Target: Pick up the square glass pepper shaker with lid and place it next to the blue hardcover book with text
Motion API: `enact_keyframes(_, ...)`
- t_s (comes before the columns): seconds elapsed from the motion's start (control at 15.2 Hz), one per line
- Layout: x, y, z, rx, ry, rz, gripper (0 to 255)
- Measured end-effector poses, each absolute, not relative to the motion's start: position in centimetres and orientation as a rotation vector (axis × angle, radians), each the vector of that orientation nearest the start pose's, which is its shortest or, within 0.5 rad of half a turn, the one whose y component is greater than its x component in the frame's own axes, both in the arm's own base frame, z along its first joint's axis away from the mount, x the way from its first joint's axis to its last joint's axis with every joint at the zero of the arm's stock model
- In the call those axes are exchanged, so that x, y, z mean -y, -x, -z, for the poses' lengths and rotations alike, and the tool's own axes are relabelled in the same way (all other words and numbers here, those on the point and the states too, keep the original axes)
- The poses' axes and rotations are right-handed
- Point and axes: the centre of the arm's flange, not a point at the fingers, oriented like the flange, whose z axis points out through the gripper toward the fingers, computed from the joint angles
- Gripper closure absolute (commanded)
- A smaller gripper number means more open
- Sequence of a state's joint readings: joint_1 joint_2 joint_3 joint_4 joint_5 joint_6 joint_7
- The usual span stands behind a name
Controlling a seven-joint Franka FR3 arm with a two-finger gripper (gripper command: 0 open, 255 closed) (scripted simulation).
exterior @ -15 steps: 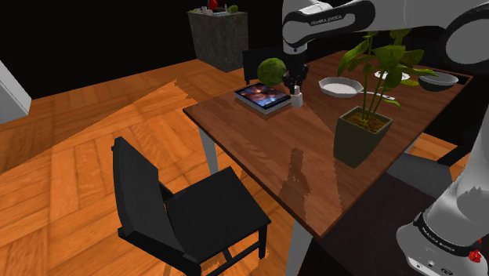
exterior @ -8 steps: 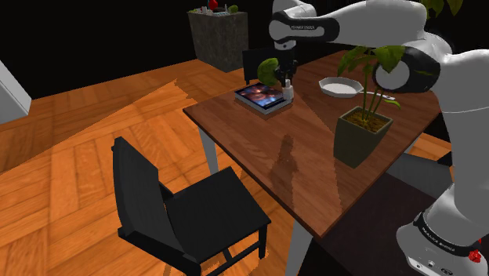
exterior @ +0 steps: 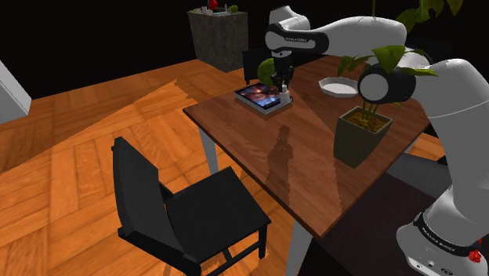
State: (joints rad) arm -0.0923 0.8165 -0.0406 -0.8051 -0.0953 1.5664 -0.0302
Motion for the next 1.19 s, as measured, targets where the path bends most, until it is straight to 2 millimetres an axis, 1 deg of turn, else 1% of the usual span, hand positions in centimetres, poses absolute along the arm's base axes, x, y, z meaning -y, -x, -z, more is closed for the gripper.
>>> enact_keyframes(0.73, 9.8, -75.0, -38.1, -0.144, 3.257, -0.104, 255)
enact_keyframes(0.86, 9.8, -75.0, -37.7, -0.144, 3.257, -0.104, 255)
enact_keyframes(1.19, 9.8, -75.0, -37.5, -0.144, 3.257, -0.103, 255)
